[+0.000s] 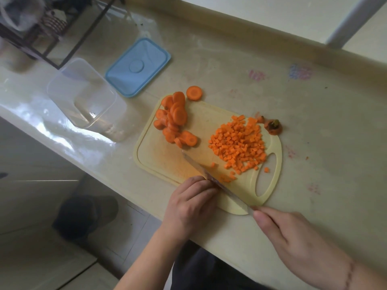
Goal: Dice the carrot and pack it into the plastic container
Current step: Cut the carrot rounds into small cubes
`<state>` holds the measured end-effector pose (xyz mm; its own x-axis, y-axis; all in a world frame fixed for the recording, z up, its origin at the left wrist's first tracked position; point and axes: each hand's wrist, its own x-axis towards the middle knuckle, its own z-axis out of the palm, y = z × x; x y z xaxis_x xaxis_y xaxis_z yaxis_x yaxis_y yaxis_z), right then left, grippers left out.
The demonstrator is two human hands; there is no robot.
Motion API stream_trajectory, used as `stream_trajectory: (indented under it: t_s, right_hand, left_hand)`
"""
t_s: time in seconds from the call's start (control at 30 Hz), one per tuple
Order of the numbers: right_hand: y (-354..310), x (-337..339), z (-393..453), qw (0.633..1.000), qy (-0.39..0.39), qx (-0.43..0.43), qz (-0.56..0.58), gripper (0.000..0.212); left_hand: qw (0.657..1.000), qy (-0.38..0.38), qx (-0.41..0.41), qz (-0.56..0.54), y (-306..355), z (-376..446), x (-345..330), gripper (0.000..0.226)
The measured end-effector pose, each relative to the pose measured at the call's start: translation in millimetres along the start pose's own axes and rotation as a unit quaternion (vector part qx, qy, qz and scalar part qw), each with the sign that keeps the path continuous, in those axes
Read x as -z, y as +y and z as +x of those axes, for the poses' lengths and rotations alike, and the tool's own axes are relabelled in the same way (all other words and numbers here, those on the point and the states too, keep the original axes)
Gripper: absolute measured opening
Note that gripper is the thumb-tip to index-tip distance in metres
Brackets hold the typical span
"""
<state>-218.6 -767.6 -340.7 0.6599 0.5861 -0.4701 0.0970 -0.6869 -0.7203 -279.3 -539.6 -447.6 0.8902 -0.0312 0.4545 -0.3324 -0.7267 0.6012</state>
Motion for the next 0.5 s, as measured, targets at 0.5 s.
stream_trajectory:
  t_s: [0.5]
  right_hand:
    - [3, 11, -8, 0.999, -0.029, -0.023, -0.002, 0.049]
  left_hand:
    - [0.872, 0.244, 0.404, -0.128, 5, 9, 20, 0.017]
